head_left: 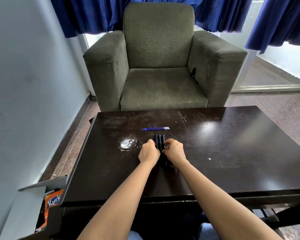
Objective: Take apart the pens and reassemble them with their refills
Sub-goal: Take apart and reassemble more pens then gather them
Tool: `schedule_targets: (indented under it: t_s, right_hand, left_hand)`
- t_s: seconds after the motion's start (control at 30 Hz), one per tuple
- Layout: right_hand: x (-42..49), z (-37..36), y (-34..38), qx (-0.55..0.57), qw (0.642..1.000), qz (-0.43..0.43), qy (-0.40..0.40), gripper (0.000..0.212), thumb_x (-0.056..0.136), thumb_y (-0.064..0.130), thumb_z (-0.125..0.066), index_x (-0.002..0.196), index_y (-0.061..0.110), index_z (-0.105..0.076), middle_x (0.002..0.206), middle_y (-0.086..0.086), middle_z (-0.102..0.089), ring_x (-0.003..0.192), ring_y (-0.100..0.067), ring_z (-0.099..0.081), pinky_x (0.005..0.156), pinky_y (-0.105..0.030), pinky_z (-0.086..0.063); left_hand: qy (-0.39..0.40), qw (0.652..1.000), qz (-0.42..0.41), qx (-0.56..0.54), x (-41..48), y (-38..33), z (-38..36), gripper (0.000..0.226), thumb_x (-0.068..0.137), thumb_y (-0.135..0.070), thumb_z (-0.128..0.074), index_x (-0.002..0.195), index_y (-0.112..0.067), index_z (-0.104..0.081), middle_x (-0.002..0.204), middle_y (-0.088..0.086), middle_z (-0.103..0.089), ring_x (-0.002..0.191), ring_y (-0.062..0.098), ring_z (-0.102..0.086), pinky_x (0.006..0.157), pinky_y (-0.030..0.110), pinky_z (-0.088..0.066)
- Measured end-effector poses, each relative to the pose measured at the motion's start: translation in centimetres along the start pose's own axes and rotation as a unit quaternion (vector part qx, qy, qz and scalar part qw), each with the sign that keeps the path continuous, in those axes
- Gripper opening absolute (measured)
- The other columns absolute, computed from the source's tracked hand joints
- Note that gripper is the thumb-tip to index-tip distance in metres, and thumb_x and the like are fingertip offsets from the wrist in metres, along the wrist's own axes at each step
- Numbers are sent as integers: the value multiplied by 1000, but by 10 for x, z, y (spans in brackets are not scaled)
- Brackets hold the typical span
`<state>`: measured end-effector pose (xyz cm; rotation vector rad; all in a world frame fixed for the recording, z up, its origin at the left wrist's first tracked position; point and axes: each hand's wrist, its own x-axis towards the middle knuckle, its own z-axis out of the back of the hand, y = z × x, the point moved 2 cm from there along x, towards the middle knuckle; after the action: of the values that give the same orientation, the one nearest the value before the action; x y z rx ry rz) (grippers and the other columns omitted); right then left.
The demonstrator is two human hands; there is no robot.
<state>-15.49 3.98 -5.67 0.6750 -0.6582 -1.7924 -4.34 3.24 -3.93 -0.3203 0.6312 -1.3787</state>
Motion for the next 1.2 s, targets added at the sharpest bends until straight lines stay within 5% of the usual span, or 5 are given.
schedule_targets:
  t_s: [0.47,0.63,0.93,1.2]
  right_hand:
    - [-6,-24,25,11,999,24,25,35,82,2,-67,116,7,-63,105,-12,-67,96,-22,-64,83,-25,-48]
    - [-7,-26,27,5,999,30,29,34,83,3,-66,117,5,-62,89,-3,-58,84,-14,-55,80,-24,-45]
    - [-7,-25,26,1,999,37,33,34,85,5,-65,119,6,-61,102,-13,-68,83,-13,-56,77,-21,-44]
    - [-4,-23,24,33,999,25,23,28,86,10,-65,113,7,-64,94,-9,-67,82,-11,-56,74,-19,-42]
  left_hand:
    - [-14,1000,18,9,4,29,23,25,89,-19,-58,114,-17,-56,122,7,-60,109,28,-60,83,36,-49]
    - [-17,1000,16,10,5,33,25,27,89,-20,-58,116,-17,-56,122,7,-59,110,28,-60,81,35,-47]
    - [-9,1000,23,4,6,33,27,27,89,-22,-59,116,-17,-56,122,7,-60,111,27,-60,83,35,-48]
    - [-20,999,32,-6,6,32,29,23,91,-24,-55,113,-16,-57,120,6,-60,107,27,-61,79,35,-48]
